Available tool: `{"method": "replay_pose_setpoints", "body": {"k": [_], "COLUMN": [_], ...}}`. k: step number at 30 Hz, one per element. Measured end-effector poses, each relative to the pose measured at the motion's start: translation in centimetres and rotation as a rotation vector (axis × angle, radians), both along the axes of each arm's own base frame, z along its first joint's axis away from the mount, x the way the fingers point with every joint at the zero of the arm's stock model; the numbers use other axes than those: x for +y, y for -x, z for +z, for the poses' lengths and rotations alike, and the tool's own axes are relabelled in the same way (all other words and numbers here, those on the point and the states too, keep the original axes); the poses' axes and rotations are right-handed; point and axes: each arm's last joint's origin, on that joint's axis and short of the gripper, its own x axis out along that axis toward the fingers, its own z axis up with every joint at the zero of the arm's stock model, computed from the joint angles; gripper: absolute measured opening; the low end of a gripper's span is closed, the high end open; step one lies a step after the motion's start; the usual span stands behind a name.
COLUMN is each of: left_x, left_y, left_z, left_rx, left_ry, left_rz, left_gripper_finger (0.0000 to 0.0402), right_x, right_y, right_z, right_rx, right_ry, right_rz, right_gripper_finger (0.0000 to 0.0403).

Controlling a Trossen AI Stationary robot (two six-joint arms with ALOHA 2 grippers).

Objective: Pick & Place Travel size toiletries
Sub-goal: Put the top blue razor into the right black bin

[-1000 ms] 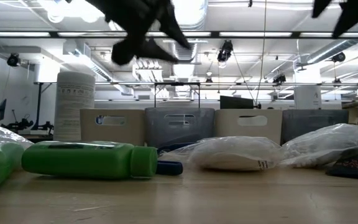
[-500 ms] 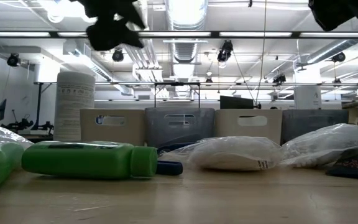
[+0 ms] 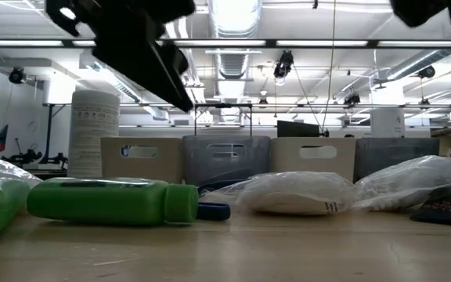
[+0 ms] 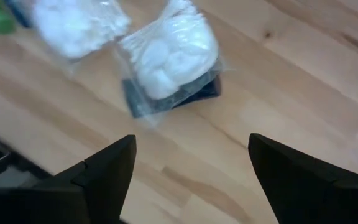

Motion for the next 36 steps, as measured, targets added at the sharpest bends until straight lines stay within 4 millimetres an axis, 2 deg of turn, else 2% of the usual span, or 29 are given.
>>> {"method": "replay_pose_setpoints", "body": {"k": [9,15,21,36], "left_x": [-0.2,0.8,1.0,1.9], "left_y": [-2.8,-4.9,-6.7,-7.5], "left_z": [-1.6,-3.1,-4.7,-7.3], "left_rx": [0.030,0.065,0.093,0.174], "left_ry": [-0.045,-0.051,-0.086,-0.100], "left_rz": [-0.079,-0.069,-0.113,-0.098], "left_gripper_finger": [0.0193,0.0193,0.0193,0.0190], "right_x": [2.0,2.1,2.1,2.0], "right_y": [2.2,2.7,2.7,2.7], "right_z": [2.9,3.1,3.0,2.9], "right_rx": [-0.046,-0.027,-0.024,-0.027], "right_ry": [0.055,0.067,0.068,0.076], "right_rz": [-0.013,-0.035,-0.038,-0.036], "right_gripper_finger": [0.0329,0.0336,0.0334,0.0302]}}
